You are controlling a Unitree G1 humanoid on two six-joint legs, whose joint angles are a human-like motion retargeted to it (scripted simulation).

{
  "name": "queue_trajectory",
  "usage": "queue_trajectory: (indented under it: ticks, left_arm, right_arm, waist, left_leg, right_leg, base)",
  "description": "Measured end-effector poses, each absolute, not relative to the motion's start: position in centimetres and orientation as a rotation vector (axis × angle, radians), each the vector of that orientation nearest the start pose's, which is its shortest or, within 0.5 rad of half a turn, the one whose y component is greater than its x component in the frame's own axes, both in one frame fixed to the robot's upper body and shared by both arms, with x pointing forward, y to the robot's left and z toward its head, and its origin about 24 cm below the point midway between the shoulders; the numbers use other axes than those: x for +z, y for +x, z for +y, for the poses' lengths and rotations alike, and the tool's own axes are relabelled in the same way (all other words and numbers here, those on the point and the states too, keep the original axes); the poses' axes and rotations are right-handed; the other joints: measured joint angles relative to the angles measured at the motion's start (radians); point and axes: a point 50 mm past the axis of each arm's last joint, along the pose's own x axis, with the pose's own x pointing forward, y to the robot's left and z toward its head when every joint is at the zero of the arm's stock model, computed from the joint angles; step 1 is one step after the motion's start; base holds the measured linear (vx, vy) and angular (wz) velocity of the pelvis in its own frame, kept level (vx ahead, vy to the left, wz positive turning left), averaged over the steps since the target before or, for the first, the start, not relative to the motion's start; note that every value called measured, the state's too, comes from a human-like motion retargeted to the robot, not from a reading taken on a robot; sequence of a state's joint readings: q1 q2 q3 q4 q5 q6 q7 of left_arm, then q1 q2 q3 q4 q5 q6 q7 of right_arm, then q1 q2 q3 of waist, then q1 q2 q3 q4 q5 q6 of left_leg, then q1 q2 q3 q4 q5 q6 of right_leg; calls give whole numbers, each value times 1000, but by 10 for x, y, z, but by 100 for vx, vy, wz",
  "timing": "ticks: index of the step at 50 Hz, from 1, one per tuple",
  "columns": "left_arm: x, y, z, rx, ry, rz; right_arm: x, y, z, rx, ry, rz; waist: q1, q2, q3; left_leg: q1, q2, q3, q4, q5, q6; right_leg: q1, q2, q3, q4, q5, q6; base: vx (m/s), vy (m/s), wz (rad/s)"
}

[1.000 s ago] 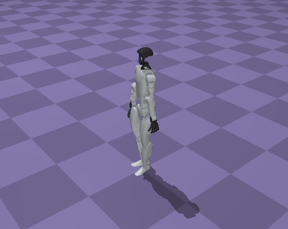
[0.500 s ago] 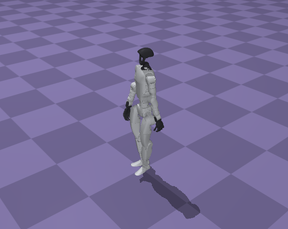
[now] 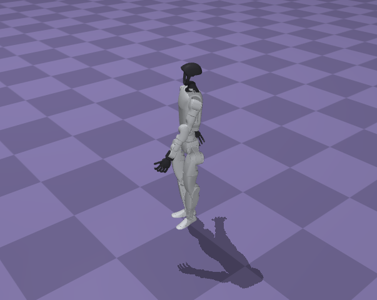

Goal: In place motions

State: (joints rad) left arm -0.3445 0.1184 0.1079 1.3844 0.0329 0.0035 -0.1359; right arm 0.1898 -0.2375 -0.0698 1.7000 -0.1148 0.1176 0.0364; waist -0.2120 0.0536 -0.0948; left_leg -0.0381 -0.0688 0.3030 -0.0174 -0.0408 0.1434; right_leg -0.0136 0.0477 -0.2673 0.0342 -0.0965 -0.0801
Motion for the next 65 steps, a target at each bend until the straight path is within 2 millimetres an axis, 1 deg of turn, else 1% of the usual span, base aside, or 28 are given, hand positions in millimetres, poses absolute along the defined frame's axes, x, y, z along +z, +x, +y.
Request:
queue_trajectory:
  ticks: [3,4,6,9,10,13,17,19,21,23,25,28,30,34,36,37,38,40,42,43,45,49,51,53,56,59,62,65]
  left_arm:
    - [-156,148,186,-59,28,1212]
    - [-162,128,186,-55,25,1285]
    - [-173,81,185,-43,8,1447]
    - [-177,9,184,8,-46,1666]
    - [-176,-15,184,34,-74,1734]
    - [-167,-83,186,101,-152,1904]
    - [-142,-160,191,202,-230,2077]
    - [-129,-187,192,259,-266,2138]
    - [-119,-207,191,318,-309,2177]
    - [-112,-219,187,374,-353,2197]
    - [-109,-223,183,415,-392,2201]
    - [-115,-215,177,423,-424,2178]
    - [-123,-202,173,396,-425,2149]
    - [-147,-154,169,308,-360,2045]
    - [-160,-119,170,268,-296,1969]
    - [-165,-99,172,250,-263,1927]
    - [-169,-79,174,233,-234,1882]
    - [-174,-43,183,195,-141,1831]
    - [-175,3,194,102,-23,1741]
    - [-175,26,199,69,-3,1668]
    - [-171,69,206,55,0,1533]
    - [-154,148,200,73,-76,1253]
    - [-142,180,197,83,-123,1136]
    - [-131,204,193,85,-158,1046]
    - [-119,225,189,68,-174,961]
    - [-117,229,188,38,-143,941]
    - [-125,214,188,11,-95,989]
    - [-143,180,187,-15,-66,1112]
  right_arm:
    - [-162,-79,-225,-77,-148,1918]
    - [-166,-65,-219,-38,-155,1879]
    - [-173,-30,-205,50,-168,1787]
    - [-179,27,-184,195,-179,1624]
    - [-178,48,-176,249,-184,1559]
    - [-169,110,-150,354,-189,1350]
    - [-145,179,-123,412,-193,1087]
    - [-131,204,-114,426,-186,985]
    - [-119,223,-108,434,-178,906]
    - [-110,235,-105,437,-176,850]
    - [-106,240,-103,440,-183,819]
    - [-111,233,-105,445,-208,831]
    - [-120,219,-109,451,-227,876]
    - [-148,170,-124,462,-275,1067]
    - [-162,136,-137,464,-308,1196]
    - [-168,118,-145,464,-328,1265]
    - [-172,98,-153,466,-351,1336]
    - [-178,57,-170,455,-387,1483]
    - [-179,16,-189,408,-390,1626]
    - [-178,-3,-197,391,-392,1691]
    - [-172,-39,-212,350,-388,1811]
    - [-154,-100,-240,137,-300,1997]
    - [-143,-123,-251,-7,-247,2065]
    - [-134,-143,-258,-151,-189,2116]
    - [-126,-159,-261,-323,-119,2159]
    - [-127,-159,-256,-373,-89,2166]
    - [-137,-143,-245,-275,-84,2132]
    - [-151,-113,-232,-120,-118,2049]
  waist:
    - [13,6,-1]
    - [18,7,0]
    - [29,9,1]
    - [9,9,6]
    - [43,9,7]
    - [31,10,8]
    - [44,12,9]
    - [47,12,11]
    - [47,10,14]
    - [45,8,16]
    - [43,5,17]
    - [38,1,18]
    - [35,-3,17]
    - [23,-7,10]
    - [16,-10,9]
    - [50,-13,13]
    - [159,-16,22]
    - [269,-18,33]
    - [20,-21,10]
    - [-73,-32,-3]
    - [-31,-20,3]
    - [-70,-18,-4]
    - [-73,-17,-2]
    - [-73,-16,0]
    - [-71,-12,3]
    - [-68,-6,5]
    - [-63,0,4]
    - [-55,8,1]
  left_leg:
    - [-1,-4,-10,2,3,1]
    - [-1,-6,-14,2,4,1]
    - [0,-10,-24,3,6,1]
    - [-1,-24,-63,7,11,3]
    - [2,-17,-34,5,8,0]
    - [0,-23,-60,7,11,-2]
    - [-2,-25,-64,9,14,-3]
    - [-3,-25,-69,10,16,-3]
    - [-5,-25,-73,11,18,-4]
    - [-7,-25,-76,12,20,-5]
    - [-8,-25,-78,13,21,-5]
    - [-7,-24,-76,14,20,-6]
    - [-5,-22,-72,13,19,-6]
    - [-2,-16,-58,10,14,-6]
    - [-1,-12,-50,8,12,-5]
    - [0,-8,-7,3,13,1]
    - [1,-2,112,-9,18,20]
    - [-13,-24,235,-14,14,78]
    - [13,1,-15,2,1,-7]
    - [8,6,-93,17,-7,-42]
    - [3,6,-19,5,3,-9]
    - [4,11,-28,6,-5,-18]
    - [6,12,-21,6,-7,-17]
    - [7,12,-16,5,-8,-18]
    - [8,13,-13,5,-9,-18]
    - [7,13,-15,5,-8,-18]
    - [3,12,-21,4,-6,-18]
    - [0,9,-30,5,-4,-18]
  right_leg:
    - [5,-4,-14,-1,-3,0]
    - [6,-5,-19,-1,-4,0]
    - [10,-8,-27,-1,-6,0]
    - [6,-12,-66,2,-6,-7]
    - [7,-13,-36,6,-9,-1]
    - [8,-17,-61,5,-10,-2]
    - [12,-20,-68,4,-13,2]
    - [14,-21,-75,5,-16,3]
    - [16,-21,-81,5,-19,6]
    - [18,-22,-86,6,-21,8]
    - [19,-23,-90,6,-22,10]
    - [19,-22,-90,6,-21,10]
    - [17,-21,-85,6,-19,9]
    - [10,-15,-69,7,-13,7]
    - [6,-12,-59,8,-10,6]
    - [1,-2,-16,12,-4,3]
    - [-7,25,101,21,11,-6]
    - [-10,61,228,31,28,-16]
    - [-2,-2,-11,9,3,2]
    - [-1,-38,-89,7,-6,12]
    - [-8,-2,-21,9,2,1]
    - [-14,-7,-24,7,5,2]
    - [-16,-5,-14,8,6,1]
    - [-17,-4,-7,9,6,0]
    - [-18,-4,-2,10,6,-1]
    - [-18,-4,-7,9,5,-1]
    - [-17,-6,-17,8,3,-1]
    - [-15,-9,-32,6,0,0]
  base:
    - [-2,4,25]
    - [-1,4,32]
    - [-2,4,46]
    - [-1,2,61]
    - [0,2,-33]
    - [1,2,31]
    - [0,2,17]
    - [-1,2,30]
    - [-1,1,29]
    - [-1,0,25]
    - [0,0,9]
    - [0,0,0]
    - [0,-1,-11]
    - [1,-4,-30]
    - [-1,-6,-69]
    - [0,-6,-298]
    - [1,-7,-418]
    - [1,-7,-225]
    - [-2,-5,424]
    - [-1,-5,293]
    - [2,-5,-68]
    - [1,-2,-32]
    - [-1,-2,-26]
    - [0,0,-9]
    - [0,0,0]
    - [0,0,0]
    - [0,2,13]
    - [0,4,24]
